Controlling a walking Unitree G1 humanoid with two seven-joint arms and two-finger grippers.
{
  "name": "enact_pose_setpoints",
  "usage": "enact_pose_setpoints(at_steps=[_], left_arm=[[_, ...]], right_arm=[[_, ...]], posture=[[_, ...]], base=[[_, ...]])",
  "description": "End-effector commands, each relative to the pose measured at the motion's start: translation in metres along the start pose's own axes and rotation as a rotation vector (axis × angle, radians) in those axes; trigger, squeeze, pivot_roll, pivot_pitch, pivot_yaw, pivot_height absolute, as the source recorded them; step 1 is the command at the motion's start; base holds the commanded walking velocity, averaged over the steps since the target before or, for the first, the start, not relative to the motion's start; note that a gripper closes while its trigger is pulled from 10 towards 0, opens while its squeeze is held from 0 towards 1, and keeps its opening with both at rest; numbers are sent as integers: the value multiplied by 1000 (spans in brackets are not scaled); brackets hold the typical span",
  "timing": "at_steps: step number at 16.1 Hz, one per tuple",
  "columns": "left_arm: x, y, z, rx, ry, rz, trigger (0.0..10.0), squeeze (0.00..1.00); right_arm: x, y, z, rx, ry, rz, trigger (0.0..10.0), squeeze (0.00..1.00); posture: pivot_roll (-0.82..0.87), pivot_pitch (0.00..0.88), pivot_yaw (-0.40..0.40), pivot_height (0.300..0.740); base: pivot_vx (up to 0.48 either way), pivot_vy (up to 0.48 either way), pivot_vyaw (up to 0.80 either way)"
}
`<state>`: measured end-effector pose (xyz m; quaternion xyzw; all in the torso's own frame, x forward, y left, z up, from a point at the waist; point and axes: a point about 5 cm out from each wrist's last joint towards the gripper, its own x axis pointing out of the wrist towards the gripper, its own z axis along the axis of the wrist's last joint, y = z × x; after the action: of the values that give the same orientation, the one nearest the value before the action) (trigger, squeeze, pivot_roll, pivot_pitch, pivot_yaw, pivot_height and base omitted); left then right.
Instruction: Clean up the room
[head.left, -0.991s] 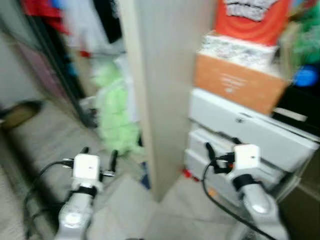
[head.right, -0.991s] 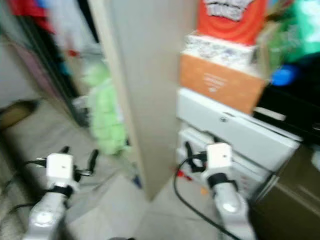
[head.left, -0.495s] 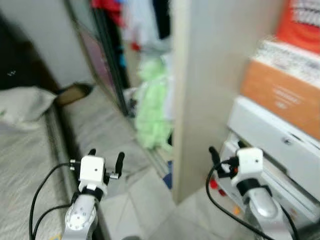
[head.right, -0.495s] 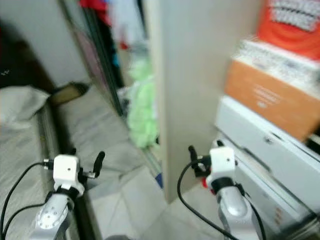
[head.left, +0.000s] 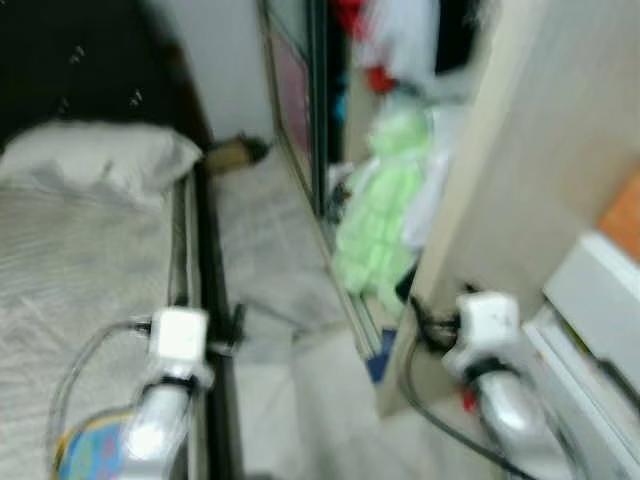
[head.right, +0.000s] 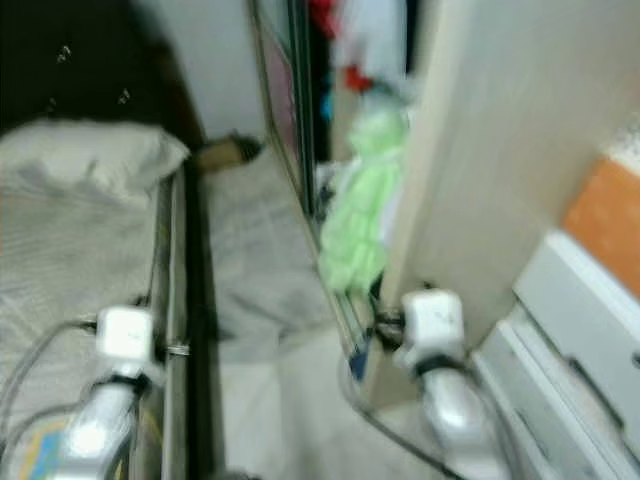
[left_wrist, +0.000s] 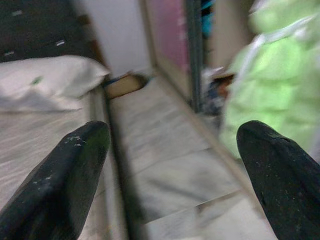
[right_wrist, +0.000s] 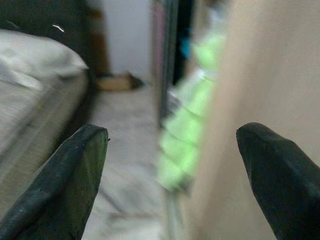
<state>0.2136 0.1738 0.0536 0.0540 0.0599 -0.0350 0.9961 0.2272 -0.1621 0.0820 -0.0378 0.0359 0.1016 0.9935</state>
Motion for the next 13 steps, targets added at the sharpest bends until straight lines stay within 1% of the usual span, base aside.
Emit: enact_pose_setpoints(at_steps=[1,2,3,4,6,8,10,11,13], left_arm=[[2,-4,4,-8,-10,-17,10000,0],[2,-5,3,-33,1,-25,10000,0],[2,-5,3,-35,2,-27,10000,0],[2,-6,3,-31,1,-33,10000,0],[2,-6,3,-27,2,-37,10000,0],[2,-6,3,-26,3,-40,10000,0],[2,-6,4,-23,3,-47,10000,0],[3,-6,4,-20,3,-49,10000,0],[4,-6,4,-15,-2,-49,10000,0]], right_arm=[[-3,-8,-1,-15,12,-16,10000,0],[-3,-8,-1,-14,12,-15,10000,0],[-3,-7,-1,-8,17,-9,10000,0],[-3,-3,-2,32,27,18,10000,0],[-3,3,-3,47,38,63,10000,0],[-4,6,-6,53,51,95,10000,0],[-7,12,-14,93,134,265,10000,0],[-6,8,-14,85,148,302,10000,0],[1,3,-11,65,130,284,10000,0]], posture=[[-47,0,43,740],[-47,0,44,740],[-47,0,45,740],[-48,0,46,740],[-47,0,47,740],[-44,0,48,740],[-44,0,49,740],[-44,0,48,740],[-42,0,46,740]], base=[[0,0,775],[0,0,775],[0,0,769],[0,0,769],[0,0,769],[0,0,772],[0,0,769],[0,0,769],[0,0,769]])
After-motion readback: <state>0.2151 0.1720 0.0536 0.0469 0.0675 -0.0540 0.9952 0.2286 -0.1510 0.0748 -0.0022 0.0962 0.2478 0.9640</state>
